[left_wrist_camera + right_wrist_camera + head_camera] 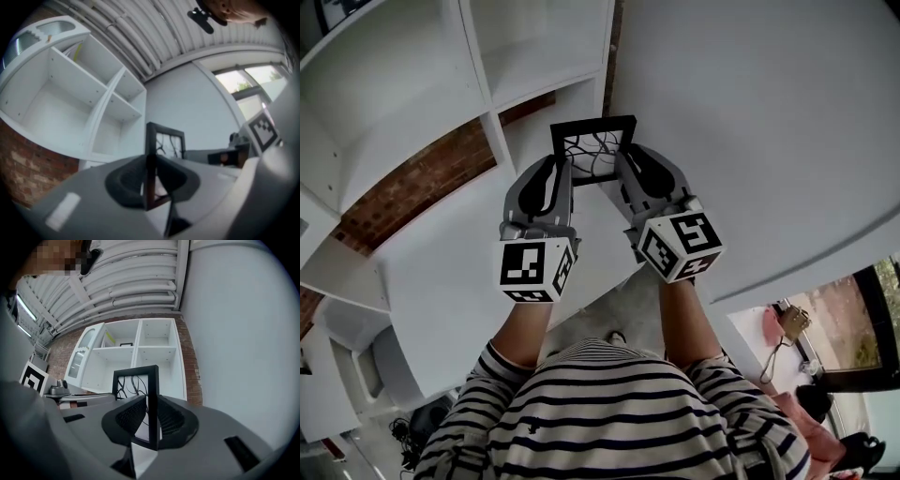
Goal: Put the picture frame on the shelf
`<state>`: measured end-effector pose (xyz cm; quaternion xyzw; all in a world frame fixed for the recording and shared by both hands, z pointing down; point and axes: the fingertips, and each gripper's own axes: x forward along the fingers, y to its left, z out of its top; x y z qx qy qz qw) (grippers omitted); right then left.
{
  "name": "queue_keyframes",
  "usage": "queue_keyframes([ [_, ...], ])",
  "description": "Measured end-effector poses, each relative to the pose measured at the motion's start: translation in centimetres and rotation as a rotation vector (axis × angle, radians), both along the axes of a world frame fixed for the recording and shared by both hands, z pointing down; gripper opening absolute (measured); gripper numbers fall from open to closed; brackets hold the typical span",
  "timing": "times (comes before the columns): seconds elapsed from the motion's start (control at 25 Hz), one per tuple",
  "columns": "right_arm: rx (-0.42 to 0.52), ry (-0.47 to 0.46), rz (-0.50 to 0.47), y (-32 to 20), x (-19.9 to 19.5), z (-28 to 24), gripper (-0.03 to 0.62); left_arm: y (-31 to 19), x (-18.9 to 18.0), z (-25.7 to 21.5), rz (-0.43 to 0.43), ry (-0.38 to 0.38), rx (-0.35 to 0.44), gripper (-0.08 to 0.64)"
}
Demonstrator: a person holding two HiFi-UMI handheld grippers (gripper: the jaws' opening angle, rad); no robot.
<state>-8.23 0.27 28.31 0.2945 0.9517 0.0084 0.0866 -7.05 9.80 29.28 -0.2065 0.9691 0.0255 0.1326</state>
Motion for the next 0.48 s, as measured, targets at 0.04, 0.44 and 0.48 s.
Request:
queue_keyframes([
  [0.04, 0.0, -0.006, -0.019, 0.0, -0.2, 0.1, 0.044, 0.0, -0.1, 0.1, -0.019, -0.005, 0.002, 0.069],
  [0.44, -0.027, -0.013, -0.197, -2.5, -6.8, -2.1, 0.043, -2.7, -5.2, -2.1, -0.199, 0.004, 0.0, 0.069],
  [0.48, -0.033, -0.017, -0.207, -2.4, -7.0, -1.8, 0.044, -2.7, -5.3, -1.8, -0.209, 0.001, -0.006, 0.069],
])
